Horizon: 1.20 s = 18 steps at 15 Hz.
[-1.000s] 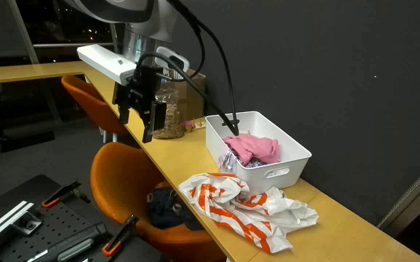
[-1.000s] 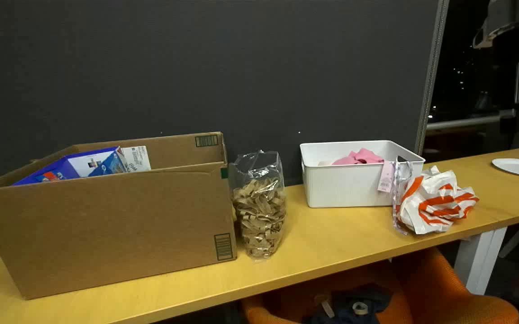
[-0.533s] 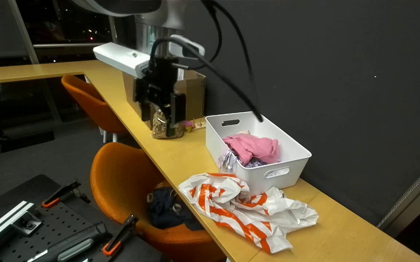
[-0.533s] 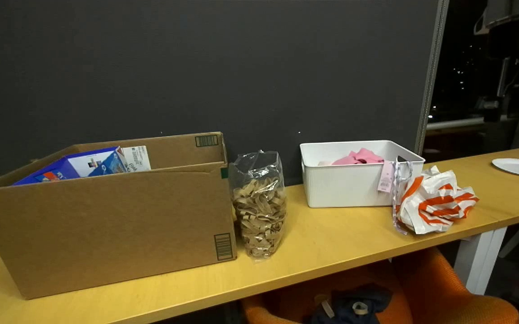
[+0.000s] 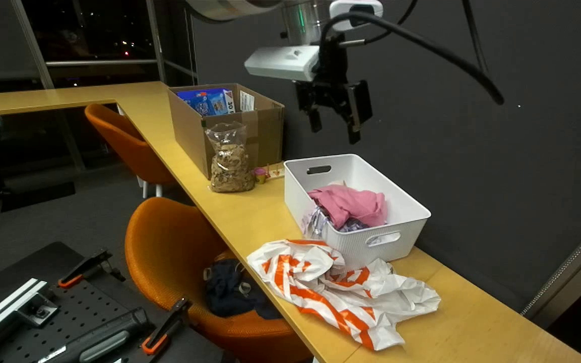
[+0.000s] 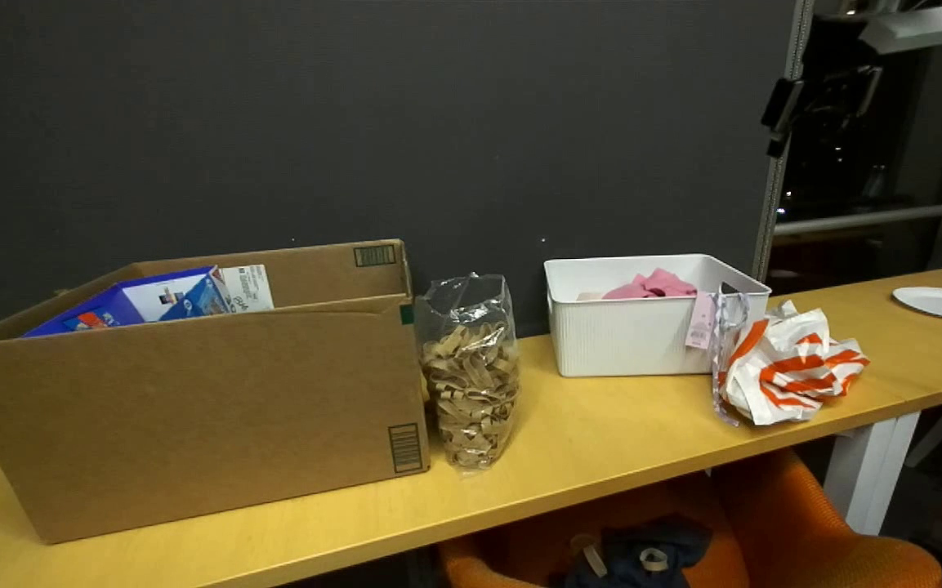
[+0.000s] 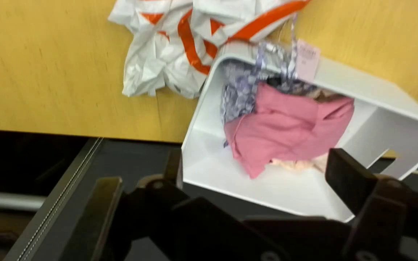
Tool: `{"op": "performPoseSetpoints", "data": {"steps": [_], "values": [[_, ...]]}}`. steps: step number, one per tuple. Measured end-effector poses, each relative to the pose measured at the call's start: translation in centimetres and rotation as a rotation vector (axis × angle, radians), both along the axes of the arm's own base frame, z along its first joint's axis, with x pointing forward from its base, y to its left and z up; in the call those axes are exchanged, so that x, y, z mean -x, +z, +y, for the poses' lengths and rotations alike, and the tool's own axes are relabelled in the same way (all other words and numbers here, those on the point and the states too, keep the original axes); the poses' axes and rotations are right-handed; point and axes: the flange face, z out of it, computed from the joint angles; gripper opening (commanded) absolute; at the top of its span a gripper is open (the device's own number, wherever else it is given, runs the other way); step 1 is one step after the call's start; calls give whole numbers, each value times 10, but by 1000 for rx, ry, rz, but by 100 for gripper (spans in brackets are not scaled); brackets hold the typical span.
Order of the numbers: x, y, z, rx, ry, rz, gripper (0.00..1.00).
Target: Take the clothing out of the basket
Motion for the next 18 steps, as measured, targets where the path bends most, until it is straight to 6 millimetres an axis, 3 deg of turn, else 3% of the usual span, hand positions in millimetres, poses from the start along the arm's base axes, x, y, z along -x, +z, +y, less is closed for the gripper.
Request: {"op": "performPoseSetpoints", "data": {"steps": [3, 7, 13, 18], "values": [[-56, -21, -10, 36, -54, -97, 100], [-110, -78, -14, 49, -96, -113, 100], [-143, -181, 2, -3, -97, -40, 100], [-154, -241, 17, -67, -102, -7, 100]]}}
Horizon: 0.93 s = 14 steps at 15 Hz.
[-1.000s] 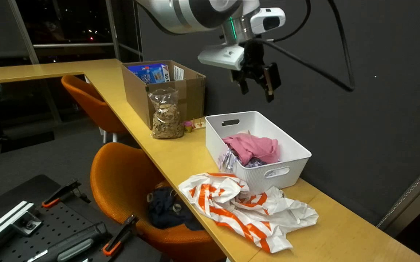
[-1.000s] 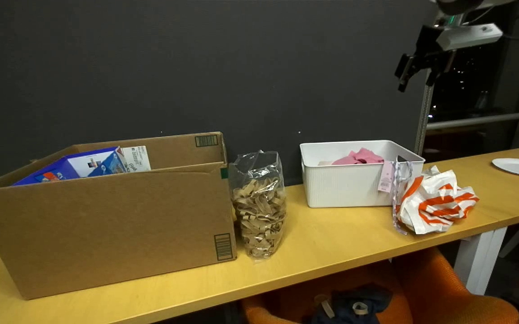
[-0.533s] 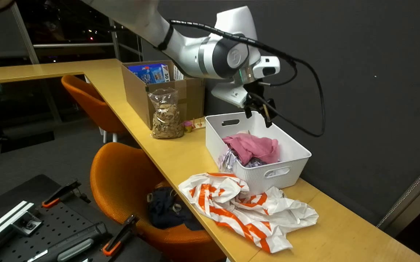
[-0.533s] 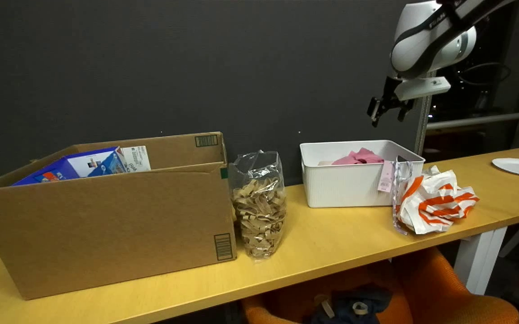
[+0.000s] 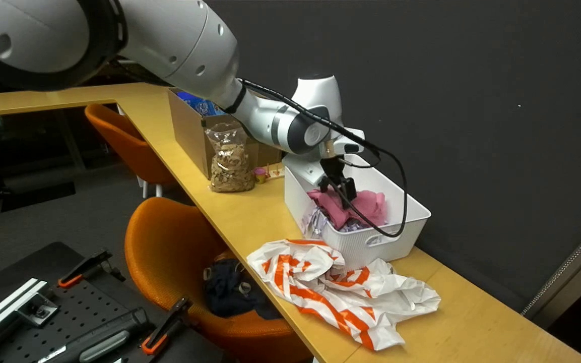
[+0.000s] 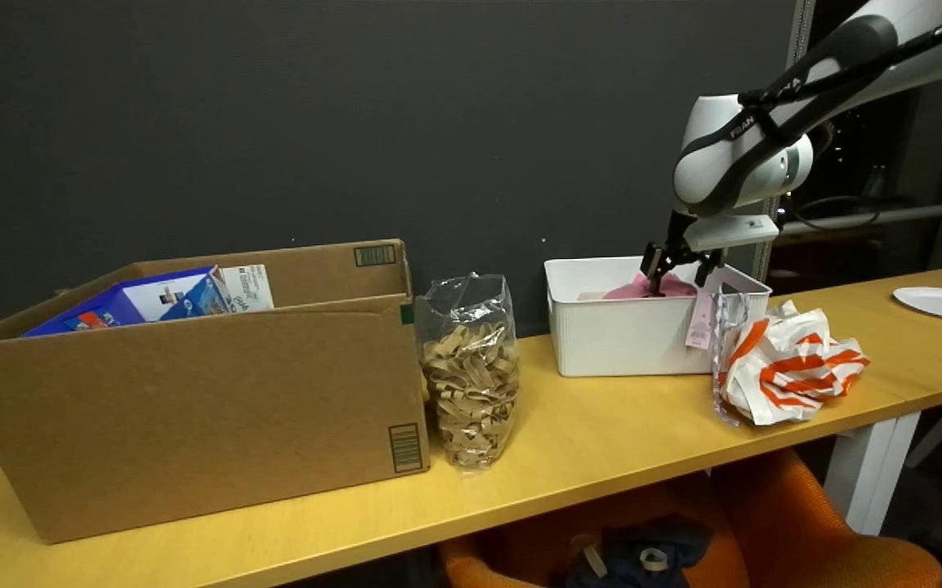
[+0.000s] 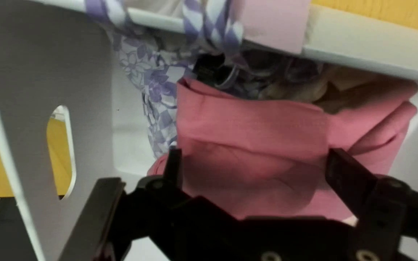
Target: Take the clothing out of the basket
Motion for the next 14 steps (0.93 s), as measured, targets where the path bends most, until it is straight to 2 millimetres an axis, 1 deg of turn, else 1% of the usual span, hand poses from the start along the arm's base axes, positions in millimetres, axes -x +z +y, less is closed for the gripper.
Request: {"op": "performPoseSetpoints", "data": {"steps": [1, 2, 3, 6, 7, 9, 12, 13, 14], "values": [[-2, -8, 0, -8, -3, 2, 100], [-3, -16, -1, -17, -6, 2, 75], [-5, -23, -2, -23, -9, 2, 74], [-8, -40, -7, -46, -7, -1, 49], [-9, -45, -9, -53, -2, -2, 42], [-10, -51, -14, -65, 4, -5, 27], [-9, -56, -22, -83, -4, -10, 5], [-8, -56, -25, -86, -10, -11, 1], [-7, -55, -28, -90, -16, -12, 0]]}}
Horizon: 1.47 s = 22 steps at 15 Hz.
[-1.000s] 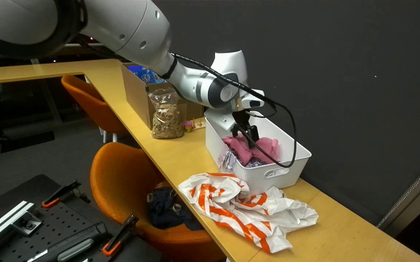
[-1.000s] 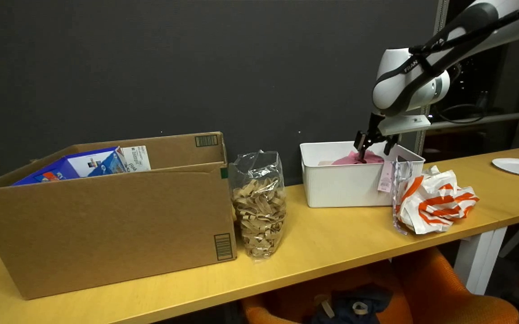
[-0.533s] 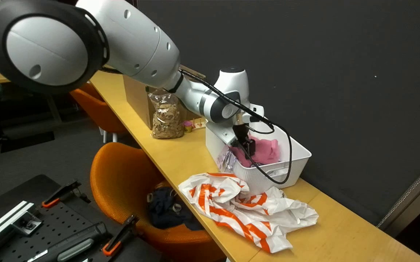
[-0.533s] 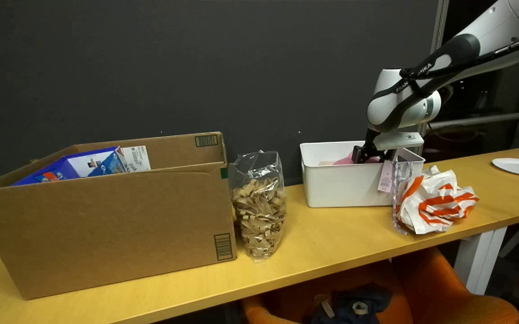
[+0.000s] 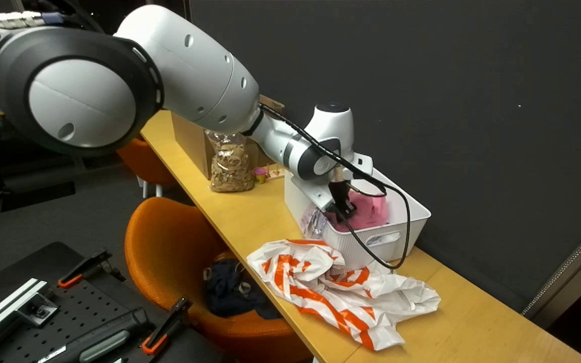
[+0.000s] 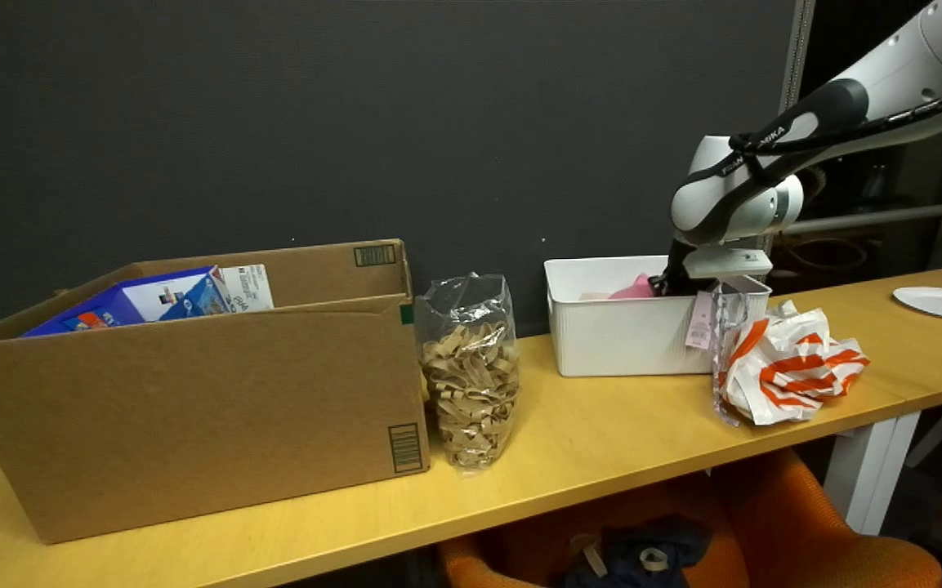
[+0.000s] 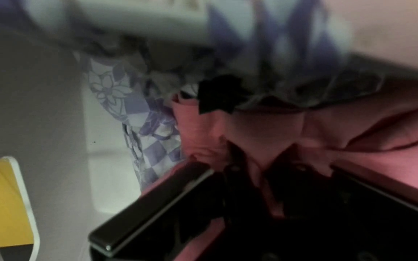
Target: Take the clothing out of the basket
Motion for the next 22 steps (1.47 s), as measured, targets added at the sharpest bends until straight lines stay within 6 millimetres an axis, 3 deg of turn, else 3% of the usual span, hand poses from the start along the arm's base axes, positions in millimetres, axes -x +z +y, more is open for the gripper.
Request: {"op": "performPoseSetpoints", "data": {"steps": [3, 5, 9, 12, 14, 17, 19, 22], "values": [[3, 13, -10, -10, -32, -1, 2], [7, 36, -17, -14, -67, 7, 2], [25, 115, -25, -19, -166, 33, 2], [45, 174, -7, -27, -215, 81, 2], [59, 206, 17, -26, -200, 129, 2], [80, 243, 71, 5, -121, 219, 2], [94, 258, 116, 19, -52, 289, 2], [117, 272, 200, 2, 71, 417, 2]]}}
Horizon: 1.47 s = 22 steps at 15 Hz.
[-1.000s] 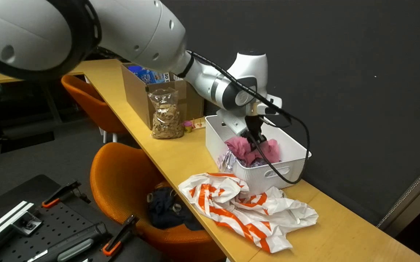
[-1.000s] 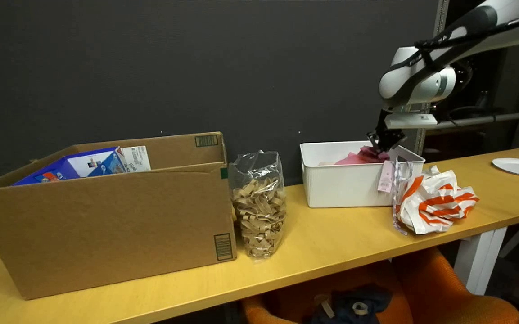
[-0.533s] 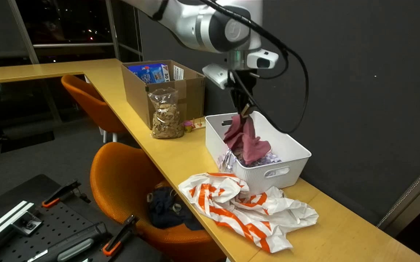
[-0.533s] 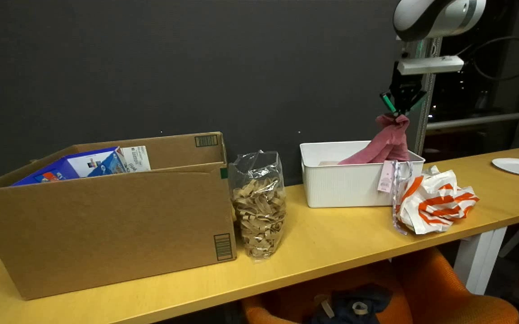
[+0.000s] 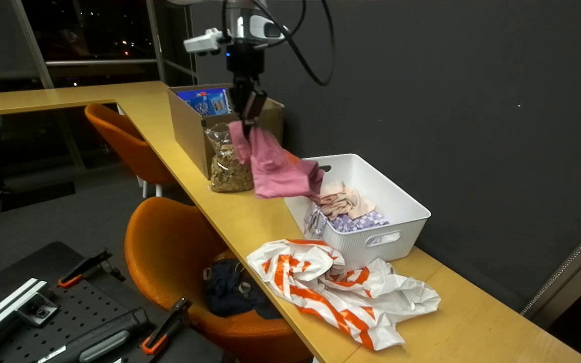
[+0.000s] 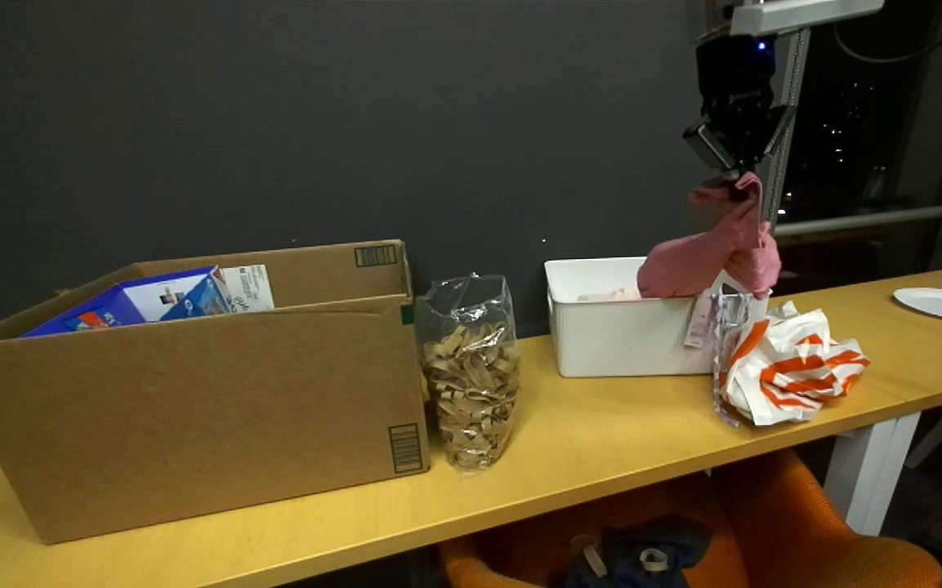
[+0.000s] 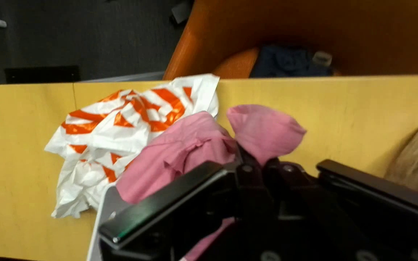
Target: Take the clothing out of the basket
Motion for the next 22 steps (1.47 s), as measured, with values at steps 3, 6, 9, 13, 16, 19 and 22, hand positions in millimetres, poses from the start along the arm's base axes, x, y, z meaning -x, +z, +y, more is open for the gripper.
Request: {"op": "performPoseSetpoints", "data": {"steps": [3, 6, 9, 13, 16, 19, 22], "values": [[25, -6, 90, -25, 139, 106, 2], [50, -37, 175, -30, 286, 200, 2], [65, -75, 227, -28, 380, 275, 2], [64, -105, 245, 68, 463, 302, 2], [44, -93, 215, 231, 483, 235, 2], [21, -69, 168, 356, 452, 158, 2], [11, -66, 145, 376, 429, 127, 2]]}}
